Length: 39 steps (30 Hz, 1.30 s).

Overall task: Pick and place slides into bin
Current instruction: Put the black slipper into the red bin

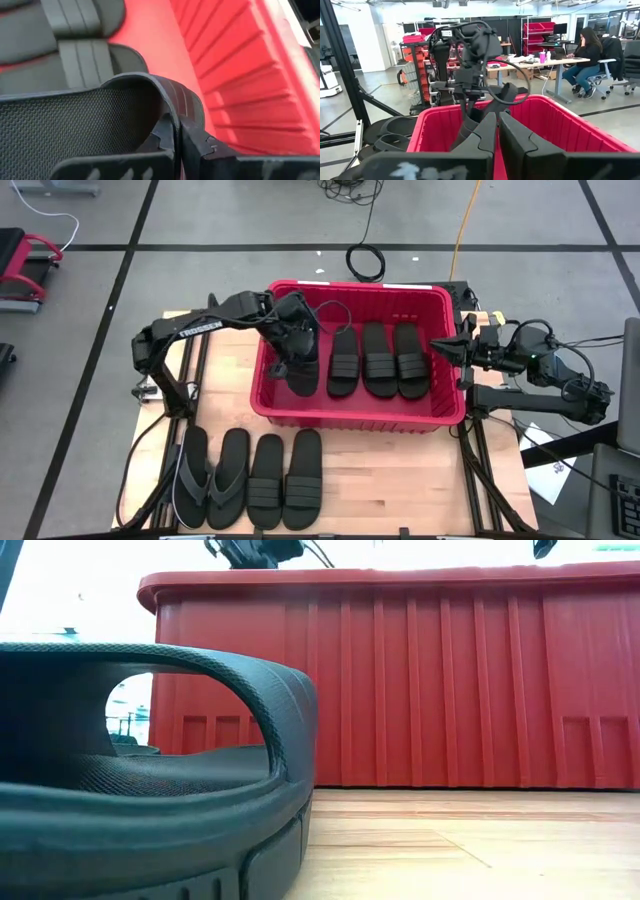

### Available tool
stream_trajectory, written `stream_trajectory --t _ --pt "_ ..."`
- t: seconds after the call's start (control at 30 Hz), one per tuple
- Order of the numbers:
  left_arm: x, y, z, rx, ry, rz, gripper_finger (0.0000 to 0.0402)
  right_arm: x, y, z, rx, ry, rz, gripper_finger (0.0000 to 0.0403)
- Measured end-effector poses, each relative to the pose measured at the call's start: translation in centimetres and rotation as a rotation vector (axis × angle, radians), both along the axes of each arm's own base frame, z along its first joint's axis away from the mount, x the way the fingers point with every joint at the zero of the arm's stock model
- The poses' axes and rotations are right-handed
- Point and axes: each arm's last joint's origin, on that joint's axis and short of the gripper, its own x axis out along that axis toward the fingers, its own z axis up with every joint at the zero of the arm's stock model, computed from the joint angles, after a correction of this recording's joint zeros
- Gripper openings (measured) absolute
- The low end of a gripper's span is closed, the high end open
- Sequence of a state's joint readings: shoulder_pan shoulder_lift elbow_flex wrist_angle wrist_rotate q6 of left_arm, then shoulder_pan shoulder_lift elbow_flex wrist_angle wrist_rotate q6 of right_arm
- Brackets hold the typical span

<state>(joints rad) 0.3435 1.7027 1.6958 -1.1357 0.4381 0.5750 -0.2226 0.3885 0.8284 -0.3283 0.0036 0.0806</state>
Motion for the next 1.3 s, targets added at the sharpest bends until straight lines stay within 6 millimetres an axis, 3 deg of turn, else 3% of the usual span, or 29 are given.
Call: stream_trajectory --t 0.2,0.5,0.83,0.97,1.3 --pt "0.4 2.7 -2.0 0.006 -0.042 -0.015 0.0001 0.0 0.0 0.0 -0.015 0.002 -0.008 0.0013" --pt "2.4 6.0 -8.6 -0.137 0.056 -0.095 0.0001 0.0 -0.1 0.0 0.006 0.002 -0.037 0.0013" --pt "2.9 8.7 -13.8 -0.258 0.152 -0.051 0.0001 -0.1 -0.3 0.1 0.046 -0.023 -0.107 0.0013" --pt "2.6 9.9 -14.8 -0.303 0.167 0.008 0.0001 -0.1 -0.3 0.1 0.082 -0.033 -0.103 0.0013" --pt "2.0 12.1 -14.6 -0.375 0.104 0.123 0.0001 -0.1 -0.3 0.0 0.089 -0.030 -0.102 0.0013"
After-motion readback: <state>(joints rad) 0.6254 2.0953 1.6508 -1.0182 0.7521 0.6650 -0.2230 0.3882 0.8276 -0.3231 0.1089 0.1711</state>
